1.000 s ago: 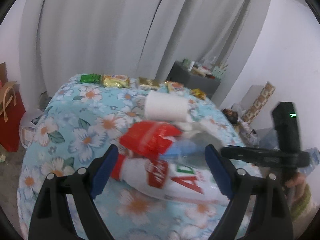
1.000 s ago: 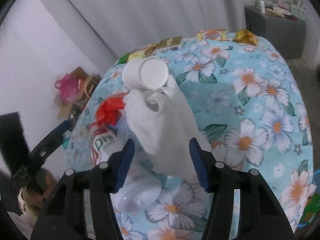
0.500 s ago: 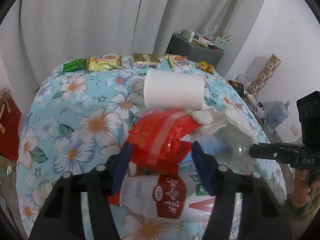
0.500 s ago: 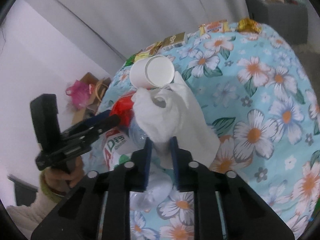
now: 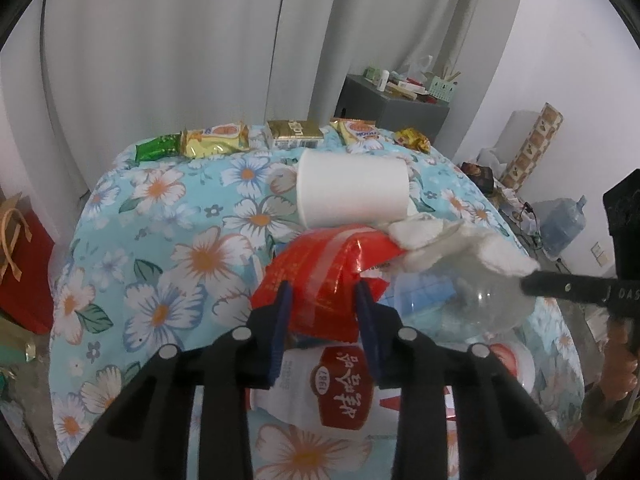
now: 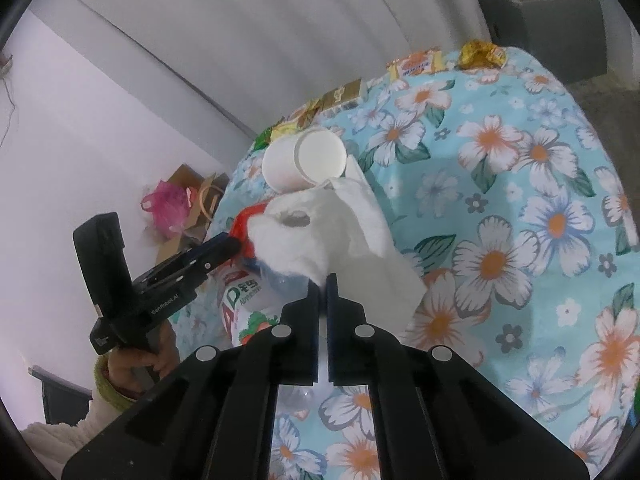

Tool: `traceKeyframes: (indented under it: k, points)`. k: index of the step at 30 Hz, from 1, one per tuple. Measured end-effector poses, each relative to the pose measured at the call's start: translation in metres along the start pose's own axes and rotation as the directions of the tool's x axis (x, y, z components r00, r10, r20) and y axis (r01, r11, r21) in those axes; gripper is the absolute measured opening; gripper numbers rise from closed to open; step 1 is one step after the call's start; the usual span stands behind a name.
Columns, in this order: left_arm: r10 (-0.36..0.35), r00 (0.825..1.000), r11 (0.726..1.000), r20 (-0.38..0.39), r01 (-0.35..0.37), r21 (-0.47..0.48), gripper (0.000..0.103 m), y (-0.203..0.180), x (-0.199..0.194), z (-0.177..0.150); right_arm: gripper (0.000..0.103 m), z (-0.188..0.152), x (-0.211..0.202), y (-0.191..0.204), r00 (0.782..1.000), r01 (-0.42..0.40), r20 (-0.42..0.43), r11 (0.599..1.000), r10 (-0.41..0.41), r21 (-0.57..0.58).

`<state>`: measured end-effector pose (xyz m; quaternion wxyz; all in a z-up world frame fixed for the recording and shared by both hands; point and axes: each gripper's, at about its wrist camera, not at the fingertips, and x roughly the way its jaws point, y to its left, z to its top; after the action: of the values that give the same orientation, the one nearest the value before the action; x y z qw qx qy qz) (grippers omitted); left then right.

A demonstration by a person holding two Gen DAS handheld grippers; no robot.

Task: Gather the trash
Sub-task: 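Grasp the red wrapper with the left tool while the right tool grasps a white tissue, then carry red wrapper and tissue to the blue wastebasket and release both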

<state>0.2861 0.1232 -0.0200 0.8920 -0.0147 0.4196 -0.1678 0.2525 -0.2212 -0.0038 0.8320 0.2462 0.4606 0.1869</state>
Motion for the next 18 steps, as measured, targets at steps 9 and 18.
traceKeyframes:
  k: [9, 18]
  points:
    - [0.004, 1.000, 0.999, 0.023, -0.003, -0.041, 0.000, -0.007, -0.017, 0.001, 0.001, -0.007, -0.030, -0.014, 0.996, -0.073, 0.066, 0.991, 0.065, 0.113]
    - [-0.066, 0.997, 0.992, 0.045, 0.070, -0.103, 0.000, -0.010, -0.024, -0.011, 0.001, -0.023, -0.049, -0.023, 0.986, -0.130, 0.128, 0.979, 0.110, 0.160]
